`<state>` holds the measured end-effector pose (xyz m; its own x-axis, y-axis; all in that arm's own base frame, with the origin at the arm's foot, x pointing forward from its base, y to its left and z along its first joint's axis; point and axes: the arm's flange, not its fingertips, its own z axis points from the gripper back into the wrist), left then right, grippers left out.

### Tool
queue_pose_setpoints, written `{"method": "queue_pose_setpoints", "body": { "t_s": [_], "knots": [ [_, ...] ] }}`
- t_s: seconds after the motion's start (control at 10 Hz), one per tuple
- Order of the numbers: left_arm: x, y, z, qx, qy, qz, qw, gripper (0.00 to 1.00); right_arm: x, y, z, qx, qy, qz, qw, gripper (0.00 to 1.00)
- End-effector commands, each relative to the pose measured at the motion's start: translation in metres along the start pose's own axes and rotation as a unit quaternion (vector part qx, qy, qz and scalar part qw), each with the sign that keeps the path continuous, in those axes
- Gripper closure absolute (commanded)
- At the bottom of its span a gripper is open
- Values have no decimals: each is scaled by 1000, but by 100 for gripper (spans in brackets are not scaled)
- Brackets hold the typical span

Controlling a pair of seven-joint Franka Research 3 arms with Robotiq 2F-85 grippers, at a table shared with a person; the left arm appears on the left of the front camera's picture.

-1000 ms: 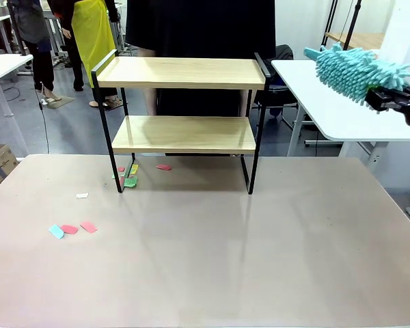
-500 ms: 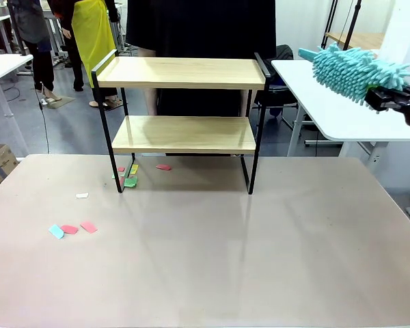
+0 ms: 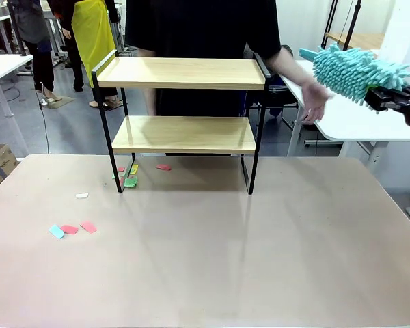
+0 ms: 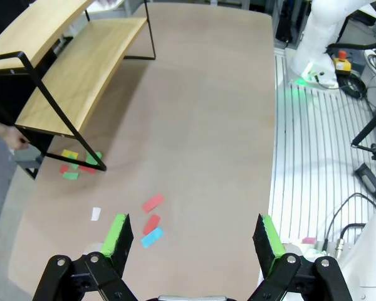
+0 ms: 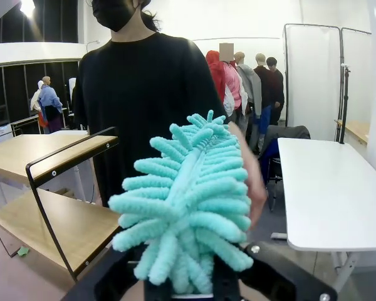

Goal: Clean the shelf.
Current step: Hand the Duster back to the human.

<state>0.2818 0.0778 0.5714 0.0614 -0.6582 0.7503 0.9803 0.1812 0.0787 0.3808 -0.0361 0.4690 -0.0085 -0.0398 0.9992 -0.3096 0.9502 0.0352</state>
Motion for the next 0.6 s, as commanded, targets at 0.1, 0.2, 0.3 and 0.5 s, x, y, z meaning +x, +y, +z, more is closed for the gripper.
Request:
{"method": "queue_pose_setpoints", "body": {
  "t_s": [0.1, 0.2, 0.3, 0.5],
  "knots": [
    [3, 1, 1, -3, -11, -10, 1000, 0, 2, 1, 0, -1, -4, 1, 1000, 85],
    [3, 1, 1, -3, -11, -10, 1000, 0, 2, 1, 0, -1, -4, 1, 1000, 85],
    [3, 1, 1, -3, -11, -10, 1000, 0, 2, 1, 0, -1, -4, 1, 1000, 85],
    [3, 1, 1, -3, -11, -10, 1000, 0, 2, 1, 0, -1, -4, 1, 1000, 85]
  ]
}}
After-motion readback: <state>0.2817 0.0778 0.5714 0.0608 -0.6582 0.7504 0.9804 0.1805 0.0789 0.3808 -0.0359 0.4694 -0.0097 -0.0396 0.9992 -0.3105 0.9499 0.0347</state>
